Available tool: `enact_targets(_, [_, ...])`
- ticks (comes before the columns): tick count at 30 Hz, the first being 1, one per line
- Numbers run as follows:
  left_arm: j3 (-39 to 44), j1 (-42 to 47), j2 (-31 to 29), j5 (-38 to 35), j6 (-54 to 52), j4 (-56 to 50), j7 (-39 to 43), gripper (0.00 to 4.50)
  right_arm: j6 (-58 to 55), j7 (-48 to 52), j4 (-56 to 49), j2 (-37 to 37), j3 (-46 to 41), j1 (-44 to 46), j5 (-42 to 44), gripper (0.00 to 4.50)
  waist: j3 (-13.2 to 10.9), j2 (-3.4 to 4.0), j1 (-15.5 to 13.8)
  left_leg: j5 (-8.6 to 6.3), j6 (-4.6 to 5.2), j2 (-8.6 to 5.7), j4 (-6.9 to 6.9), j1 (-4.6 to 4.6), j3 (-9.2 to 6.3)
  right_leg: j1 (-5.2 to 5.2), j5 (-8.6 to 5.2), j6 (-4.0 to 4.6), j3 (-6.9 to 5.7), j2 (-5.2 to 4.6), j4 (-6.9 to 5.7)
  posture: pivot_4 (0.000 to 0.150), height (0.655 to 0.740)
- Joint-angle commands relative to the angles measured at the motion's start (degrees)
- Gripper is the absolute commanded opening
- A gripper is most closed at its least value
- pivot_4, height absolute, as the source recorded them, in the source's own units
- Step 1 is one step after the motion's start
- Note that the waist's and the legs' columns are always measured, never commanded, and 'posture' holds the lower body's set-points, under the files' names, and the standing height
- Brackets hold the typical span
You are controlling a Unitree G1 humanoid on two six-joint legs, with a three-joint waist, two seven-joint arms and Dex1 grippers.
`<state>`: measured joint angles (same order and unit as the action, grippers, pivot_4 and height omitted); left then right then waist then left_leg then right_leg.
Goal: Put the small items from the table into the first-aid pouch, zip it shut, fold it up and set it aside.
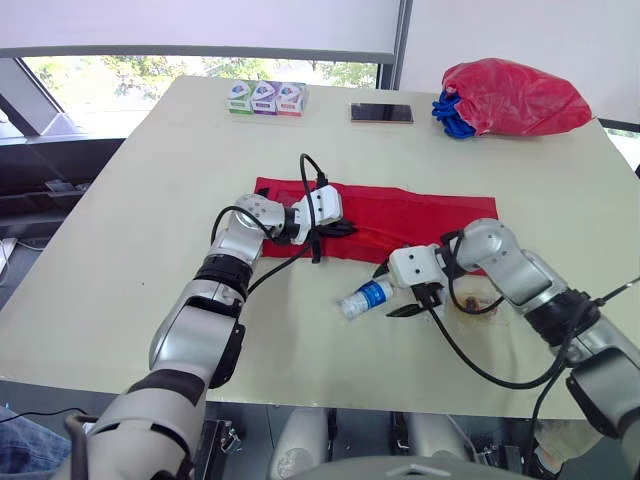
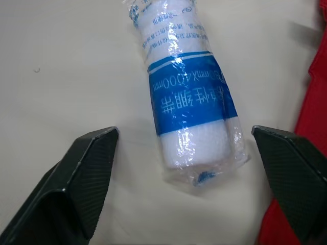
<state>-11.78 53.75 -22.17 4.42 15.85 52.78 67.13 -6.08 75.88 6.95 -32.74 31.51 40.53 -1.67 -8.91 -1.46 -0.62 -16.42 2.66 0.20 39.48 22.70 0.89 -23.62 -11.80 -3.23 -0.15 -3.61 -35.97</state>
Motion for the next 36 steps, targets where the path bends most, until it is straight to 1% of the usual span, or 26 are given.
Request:
enact_targets(1, [0.12,0.15,0.27,-0.2,0.46,-1.45,-0.6,0.0,-0.33,0.61,-1.31,-0.5,-1.64,0.36,0.21,2.63,0.0,0.0,-0.04,0.0,0.0,0.0,0.0,0.0,0.0,0.0,0.0,0.0,0.0,0.0,-0.01,0.15,0.74])
enact_targets(2, [0.12,0.12,0.3,-0.18,0.49,-1.42,-0.68,0.0,-0.66,0.69,-1.55,-0.8,-1.91,0.22,0.22,2.09,0.0,0.0,-0.04,0.0,-0.01,0.0,0.0,0.0,0.01,0.0,0.0,0.0,0.0,0.0,-0.01,0.15,0.74])
enact_targets(3, [0.12,0.12,0.36,-0.19,0.47,-1.38,-0.76,0.0,-1.05,0.63,-1.88,-1.06,-2.29,0.05,0.37,1.36,0.0,0.0,-0.04,0.0,0.0,0.0,0.0,0.0,0.01,0.0,0.0,0.0,0.0,0.0,-0.01,0.15,0.74])
enact_targets(5, [0.14,-0.11,0.52,-0.34,0.22,-1.88,-0.8,0.0,-4.96,-0.65,-5.27,-1.75,-4.71,-1.44,2.25,0.92,0.0,0.0,-0.09,0.0,0.0,0.0,0.0,0.0,0.01,0.0,0.0,0.0,0.0,0.0,-0.01,0.15,0.74])
enact_targets(6, [0.19,-0.27,0.59,-0.49,0.03,-2.19,-0.8,0.0,-7.44,-0.94,-7.5,-2.23,-5.87,-2.41,3.45,0.76,0.0,0.0,-0.21,0.0,0.0,0.0,0.0,0.0,0.01,0.0,0.0,0.0,0.0,0.0,-0.01,0.15,0.74])
enact_targets(7, [0.26,-0.52,0.59,-0.65,-0.2,-2.62,-0.74,0.0,-10.79,-1.24,-10.45,-3.0,-6.96,-3.72,4.49,0.2,0.0,0.0,-0.19,0.0,-0.01,0.0,0.0,0.01,-0.02,0.0,0.0,0.0,-0.01,0.0,-0.01,0.15,0.74])
enact_targets(8, [0.3,-0.79,0.57,-0.78,-0.41,-3.05,-0.69,0.0,-14.21,-1.82,-13.24,-3.54,-7.97,-5.0,5.38,0.02,0.0,0.0,-0.18,0.0,-0.01,0.0,0.0,0.02,-0.05,0.0,0.0,0.0,-0.01,-0.01,0.0,0.15,0.74])
enact_targets(11, [0.51,-1.72,0.53,-1.22,-1.19,-4.46,-0.57,0.0,-26.46,-8.23,-21.64,-2.5,-12.6,-8.9,7.95,0.02,0.0,0.01,-0.15,0.0,-0.01,0.01,-0.01,0.03,-0.11,0.0,0.0,0.01,-0.01,-0.04,0.02,0.15,0.74])
enact_targets(14, [0.93,-2.38,0.63,-1.75,-2.43,-5.66,-0.76,0.0,-37.16,-15.5,-29.48,-3.56,-13.58,-11.61,4.59,0.02,0.0,0.02,-0.13,-0.02,0.02,0.01,-0.01,0.02,-0.12,-0.01,0.0,0.01,-0.02,-0.04,-0.04,0.15,0.74])
enact_targets(16, [1.08,-2.66,0.77,-2.0,-3.07,-6.28,-0.83,0.0,-48.58,-17.06,-33.58,-3.47,-15.11,-11.87,7.86,0.02,0.0,0.02,-0.12,-0.06,0.09,0.01,-0.01,0.02,-0.13,-0.01,0.01,0.02,-0.02,-0.05,-0.07,0.15,0.74])
enact_targets(17, [1.1,-2.76,0.82,-2.07,-3.3,-6.53,-0.84,0.0,-52.26,-18.0,-34.77,-3.03,-15.88,-11.82,8.99,0.02,0.01,0.02,-0.13,-0.1,0.17,0.03,-0.01,0.02,-0.13,-0.01,0.01,0.02,-0.02,-0.05,-0.05,0.15,0.74])
enact_targets(19, [1.12,-2.97,0.89,-2.36,-3.79,-7.03,-0.83,0.0,-65.87,-22.58,-36.35,1.37,-19.1,-10.65,10.67,0.02,0.01,0.01,-0.12,-0.1,0.18,0.09,0.0,0.02,-0.14,-0.01,0.01,0.03,-0.02,-0.05,-0.05,0.15,0.74])
enact_targets(21, [1.28,-3.16,1.09,-2.87,-4.51,-7.51,-0.82,0.0,-76.5,-26.92,-37.03,5.4,-21.24,-9.54,11.0,0.02,0.01,0.02,-0.11,-0.1,0.17,0.1,0.0,0.0,-0.17,0.0,0.03,0.06,-0.02,-0.05,-0.07,0.15,0.74])
enact_targets(23, [1.33,-3.52,1.42,-3.38,-5.43,-8.49,-0.89,0.0,-82.39,-31.65,-36.67,9.69,-22.43,-8.73,10.0,0.02,0.02,0.03,-0.08,-0.09,0.15,0.09,0.0,0.0,-0.18,-0.01,0.04,0.08,-0.03,-0.04,-0.13,0.15,0.74])
enact_targets(26, [1.18,-4.4,1.95,-4.07,-6.76,-10.63,-0.88,0.0,-86.33,-37.1,-34.88,14.43,-23.89,-8.1,10.1,0.02,0.02,0.04,-0.14,-0.08,0.14,0.03,0.0,-0.01,-0.17,-0.06,0.04,0.09,-0.02,-0.05,-0.25,0.15,0.74])
enact_targets(30, [1.22,-5.26,2.15,-4.5,-8.21,-12.97,-0.94,0.0,-86.42,-41.92,-31.3,18.19,-27.25,-8.25,12.18,0.02,0.02,0.04,-0.17,-0.09,0.15,-0.07,-0.01,0.01,-0.21,-0.05,0.04,0.08,-0.06,-0.08,-0.24,0.15,0.74])
enact_targets(36, [1.15,-5.66,1.69,-4.55,-8.61,-14.18,-1.54,0.0,-86.42,-48.75,-24.93,23.72,-35.86,-5.88,15.88,0.02,0.02,0.05,0.05,-0.08,0.14,-0.06,-0.02,-0.02,-0.22,-0.06,0.04,0.08,-0.06,-0.05,-0.3,0.15,0.74])
